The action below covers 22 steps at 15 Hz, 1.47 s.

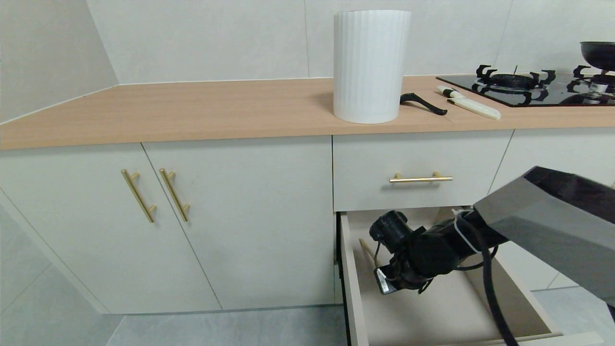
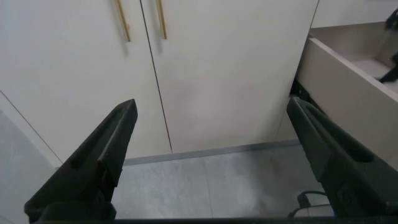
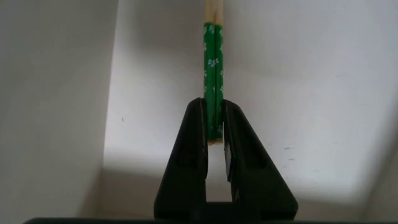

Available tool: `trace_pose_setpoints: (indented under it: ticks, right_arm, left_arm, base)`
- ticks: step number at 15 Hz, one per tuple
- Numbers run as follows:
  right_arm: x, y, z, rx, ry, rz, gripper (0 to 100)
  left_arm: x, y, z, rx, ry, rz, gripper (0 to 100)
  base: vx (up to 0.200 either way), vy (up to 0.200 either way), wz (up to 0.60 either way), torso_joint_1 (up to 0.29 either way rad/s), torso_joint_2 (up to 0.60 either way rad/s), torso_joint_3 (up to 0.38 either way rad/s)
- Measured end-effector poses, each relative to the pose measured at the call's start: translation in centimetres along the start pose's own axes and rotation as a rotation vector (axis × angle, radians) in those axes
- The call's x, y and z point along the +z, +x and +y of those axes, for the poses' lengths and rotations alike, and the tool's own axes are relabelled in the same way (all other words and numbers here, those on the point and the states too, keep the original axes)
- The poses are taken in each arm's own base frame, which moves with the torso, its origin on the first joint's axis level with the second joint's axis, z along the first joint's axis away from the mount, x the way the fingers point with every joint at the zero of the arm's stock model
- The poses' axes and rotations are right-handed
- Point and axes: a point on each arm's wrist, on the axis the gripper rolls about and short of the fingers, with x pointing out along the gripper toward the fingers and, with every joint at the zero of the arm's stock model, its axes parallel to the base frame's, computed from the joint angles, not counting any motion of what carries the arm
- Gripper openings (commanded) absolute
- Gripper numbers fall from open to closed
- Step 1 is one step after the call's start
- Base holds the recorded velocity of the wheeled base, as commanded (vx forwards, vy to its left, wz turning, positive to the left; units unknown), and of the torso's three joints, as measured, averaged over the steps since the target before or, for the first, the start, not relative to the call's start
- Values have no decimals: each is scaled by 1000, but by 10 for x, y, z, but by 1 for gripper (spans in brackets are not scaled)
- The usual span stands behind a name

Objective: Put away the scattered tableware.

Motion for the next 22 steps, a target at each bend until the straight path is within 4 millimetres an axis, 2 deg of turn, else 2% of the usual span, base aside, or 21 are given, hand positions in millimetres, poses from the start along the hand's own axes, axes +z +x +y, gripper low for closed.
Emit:
trace_pose_setpoints:
  ticks: [6, 12, 13, 19, 22]
  right_arm:
    - [-19, 33, 10, -24, -38, 83, 0]
    - [-23, 42, 11, -32, -42, 103, 0]
    - [-23, 42, 11, -35, -42, 102, 100]
    - [-23, 43, 10, -49, -43, 100, 100]
    - [-21, 37, 9, -47, -40, 93, 100]
  left_arm:
    - [0, 0, 0, 0, 0, 1, 100]
    - [0, 0, 0, 0, 0, 0, 100]
    - [0, 0, 0, 0, 0, 1, 100]
    - [0, 0, 0, 0, 0, 0, 100]
    - [0, 0, 0, 0, 0, 0, 100]
  base:
    - [0, 0, 0, 0, 0, 0]
    - [0, 0, 0, 0, 0, 0]
    - [0, 0, 0, 0, 0, 0]
    - [0, 0, 0, 0, 0, 0]
    - [0, 0, 0, 0, 0, 0]
